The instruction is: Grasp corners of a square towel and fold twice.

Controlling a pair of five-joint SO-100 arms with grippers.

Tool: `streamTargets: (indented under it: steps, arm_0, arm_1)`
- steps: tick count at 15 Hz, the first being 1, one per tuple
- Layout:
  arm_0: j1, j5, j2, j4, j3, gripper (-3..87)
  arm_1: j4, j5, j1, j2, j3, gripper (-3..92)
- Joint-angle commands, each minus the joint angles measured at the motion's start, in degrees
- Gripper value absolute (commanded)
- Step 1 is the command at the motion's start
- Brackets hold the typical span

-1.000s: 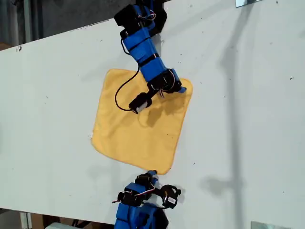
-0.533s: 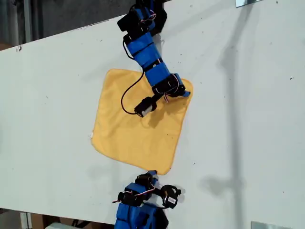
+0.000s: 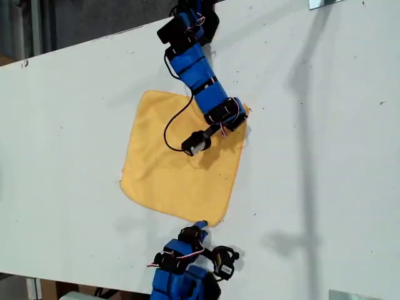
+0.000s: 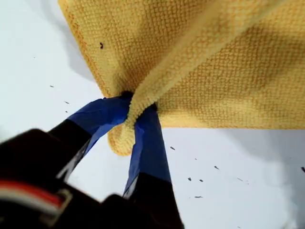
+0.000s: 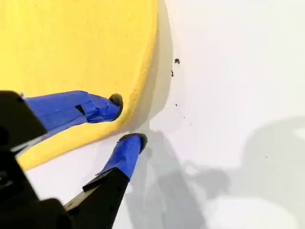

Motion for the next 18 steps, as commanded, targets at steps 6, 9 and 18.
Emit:
streamTargets:
  steps: [6, 9, 18]
  arm_0:
    - [4.92, 1.67, -11.95, 5.80, -18.63, 15.9]
    - [8.96, -4.22, -13.89, 4.31, -16.44, 16.3]
    - [9.23, -13.62, -13.80, -2.02, -7.65, 16.6]
  arm_1:
    - [0.44, 0.18, -0.97, -0.09, -0.53, -0.1]
    - [0.70, 0.18, -1.49, 0.26, -0.44, -0.1]
    - [1.41, 0.26, -1.76, 1.58, -0.44, -0.1]
